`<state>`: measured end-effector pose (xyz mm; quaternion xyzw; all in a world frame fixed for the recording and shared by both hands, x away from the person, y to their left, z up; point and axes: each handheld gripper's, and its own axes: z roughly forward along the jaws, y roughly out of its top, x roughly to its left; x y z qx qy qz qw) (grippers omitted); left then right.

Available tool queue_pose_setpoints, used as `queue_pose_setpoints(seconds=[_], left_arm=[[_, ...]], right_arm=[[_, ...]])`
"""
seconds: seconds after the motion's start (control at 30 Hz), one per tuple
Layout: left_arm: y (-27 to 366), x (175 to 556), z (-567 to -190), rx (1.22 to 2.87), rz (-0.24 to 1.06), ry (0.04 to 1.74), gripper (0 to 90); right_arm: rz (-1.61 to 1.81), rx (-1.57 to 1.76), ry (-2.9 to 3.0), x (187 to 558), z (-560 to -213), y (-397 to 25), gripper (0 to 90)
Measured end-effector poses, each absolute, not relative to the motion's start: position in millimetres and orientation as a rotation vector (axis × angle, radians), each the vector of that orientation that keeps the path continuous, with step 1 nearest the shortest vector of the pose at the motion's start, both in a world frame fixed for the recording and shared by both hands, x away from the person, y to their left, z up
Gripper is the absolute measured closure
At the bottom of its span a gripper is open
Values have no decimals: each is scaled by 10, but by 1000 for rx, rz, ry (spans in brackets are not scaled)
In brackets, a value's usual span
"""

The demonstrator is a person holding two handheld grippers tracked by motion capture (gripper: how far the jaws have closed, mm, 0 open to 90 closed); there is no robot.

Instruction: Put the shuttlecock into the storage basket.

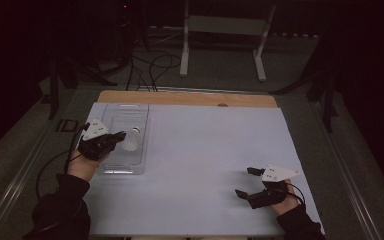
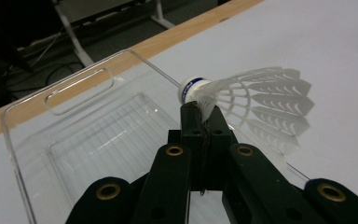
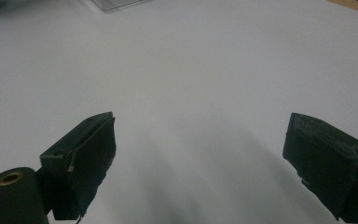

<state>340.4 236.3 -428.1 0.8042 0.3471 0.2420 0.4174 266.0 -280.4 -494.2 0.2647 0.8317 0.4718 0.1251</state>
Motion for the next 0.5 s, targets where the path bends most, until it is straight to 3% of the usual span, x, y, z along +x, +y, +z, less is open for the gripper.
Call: queue_pose_setpoints(seconds=[0.5], left_arm=[[2324, 3532, -4383, 2083, 562, 940, 900]], right_arm=[[1383, 777, 2431, 2667, -4944, -2810, 93]])
